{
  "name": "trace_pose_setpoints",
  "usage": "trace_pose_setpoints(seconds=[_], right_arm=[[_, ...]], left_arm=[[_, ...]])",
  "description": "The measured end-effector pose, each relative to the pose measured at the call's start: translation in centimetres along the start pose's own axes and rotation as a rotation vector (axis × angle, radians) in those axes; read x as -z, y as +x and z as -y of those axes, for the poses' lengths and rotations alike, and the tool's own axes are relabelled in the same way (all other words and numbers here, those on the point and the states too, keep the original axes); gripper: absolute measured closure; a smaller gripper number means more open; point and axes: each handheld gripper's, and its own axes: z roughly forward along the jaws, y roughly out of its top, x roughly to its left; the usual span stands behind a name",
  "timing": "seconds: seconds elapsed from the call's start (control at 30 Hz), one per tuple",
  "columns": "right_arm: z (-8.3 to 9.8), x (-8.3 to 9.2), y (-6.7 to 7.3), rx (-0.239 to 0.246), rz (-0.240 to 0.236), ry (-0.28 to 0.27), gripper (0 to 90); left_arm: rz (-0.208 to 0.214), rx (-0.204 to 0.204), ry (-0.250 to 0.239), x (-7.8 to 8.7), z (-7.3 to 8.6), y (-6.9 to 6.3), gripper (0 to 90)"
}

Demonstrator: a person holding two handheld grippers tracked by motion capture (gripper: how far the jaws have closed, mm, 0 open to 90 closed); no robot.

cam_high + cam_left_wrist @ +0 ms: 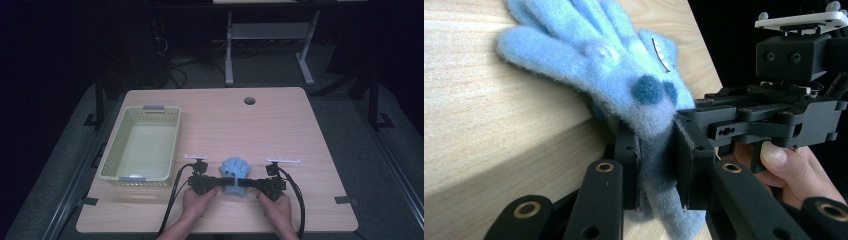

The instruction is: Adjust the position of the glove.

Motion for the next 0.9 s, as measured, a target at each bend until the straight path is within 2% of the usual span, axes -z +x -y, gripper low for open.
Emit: trace_pose_setpoints(seconds=[0.53,0.7,0.9], right_arm=[[-0.2,0.1,0.6,0.012,-0.020,-0.017,79.7],[-0.3,0.4,1.1,0.014,-0.033,-0.030,79.8],[-0.9,0.9,1.9,0.043,-0.035,-0.051,79.8]], left_arm=[[0.025,0.002,-0.006,0.7,-0.2,-0.3,75.5],[0.031,-0.016,-0.011,1.1,-0.6,-0.9,75.6],[0.031,-0.047,-0.020,1.6,-1.4,-1.8,75.5]])
